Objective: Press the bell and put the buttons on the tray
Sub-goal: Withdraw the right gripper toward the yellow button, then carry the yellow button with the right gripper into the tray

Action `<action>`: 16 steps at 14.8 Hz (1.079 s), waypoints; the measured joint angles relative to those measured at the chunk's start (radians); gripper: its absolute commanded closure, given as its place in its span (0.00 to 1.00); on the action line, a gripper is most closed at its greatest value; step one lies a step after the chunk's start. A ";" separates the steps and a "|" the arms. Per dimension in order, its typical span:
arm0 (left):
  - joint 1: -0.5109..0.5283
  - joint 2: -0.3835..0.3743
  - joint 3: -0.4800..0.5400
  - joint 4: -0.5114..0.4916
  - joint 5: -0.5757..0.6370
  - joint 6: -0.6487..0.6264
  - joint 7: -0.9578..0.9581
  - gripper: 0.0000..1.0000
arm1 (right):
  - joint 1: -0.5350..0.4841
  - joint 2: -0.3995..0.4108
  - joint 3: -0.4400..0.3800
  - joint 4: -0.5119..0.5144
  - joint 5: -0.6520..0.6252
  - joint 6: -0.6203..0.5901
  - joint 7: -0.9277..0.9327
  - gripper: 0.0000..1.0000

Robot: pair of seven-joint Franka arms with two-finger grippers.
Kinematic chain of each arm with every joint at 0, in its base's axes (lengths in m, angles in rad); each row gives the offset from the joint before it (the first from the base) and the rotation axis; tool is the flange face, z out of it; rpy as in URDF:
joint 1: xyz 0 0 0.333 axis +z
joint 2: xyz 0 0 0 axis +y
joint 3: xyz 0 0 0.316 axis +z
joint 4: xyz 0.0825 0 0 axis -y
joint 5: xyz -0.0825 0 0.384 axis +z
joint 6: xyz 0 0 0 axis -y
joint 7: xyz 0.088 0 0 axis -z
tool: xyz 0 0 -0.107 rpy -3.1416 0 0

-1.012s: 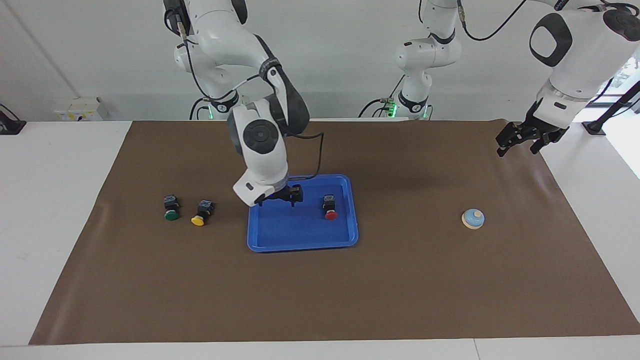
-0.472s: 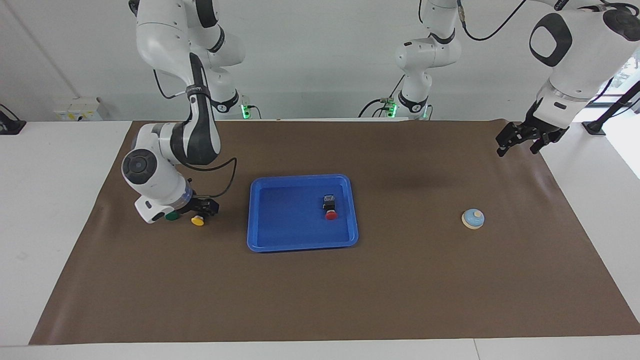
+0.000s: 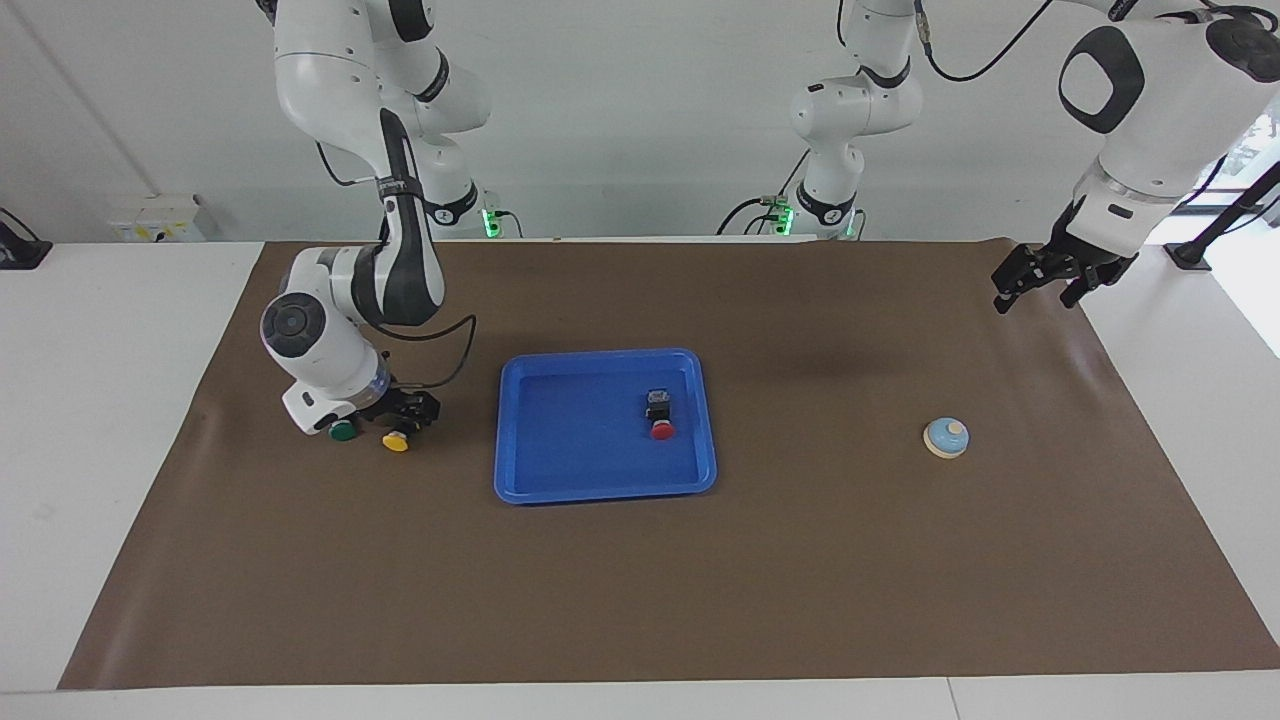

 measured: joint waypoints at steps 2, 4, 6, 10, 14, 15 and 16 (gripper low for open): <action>0.000 0.000 0.000 0.000 0.000 0.000 0.000 0.00 | 0.000 -0.008 0.000 -0.041 0.000 0.055 -0.006 0.62; 0.000 0.000 0.000 0.000 0.000 0.000 0.000 0.00 | 0.000 -0.011 0.000 -0.075 0.000 0.108 -0.031 1.00; 0.000 0.000 0.000 0.000 0.000 0.000 0.000 0.00 | 0.002 -0.023 0.002 -0.072 0.000 0.108 -0.041 1.00; 0.000 0.000 0.000 0.000 0.000 0.000 0.000 0.00 | 0.055 -0.035 0.008 0.017 0.000 -0.015 -0.043 1.00; 0.000 0.000 0.000 0.000 0.000 0.000 0.000 0.00 | 0.189 -0.032 0.012 0.162 0.003 -0.116 0.008 1.00; 0.000 0.000 0.000 0.000 0.000 0.000 0.000 0.00 | 0.236 -0.029 0.015 0.175 0.011 -0.113 0.053 1.00; 0.000 0.000 0.000 0.000 0.000 0.000 0.000 0.00 | 0.290 -0.023 0.019 0.181 0.021 -0.097 0.109 1.00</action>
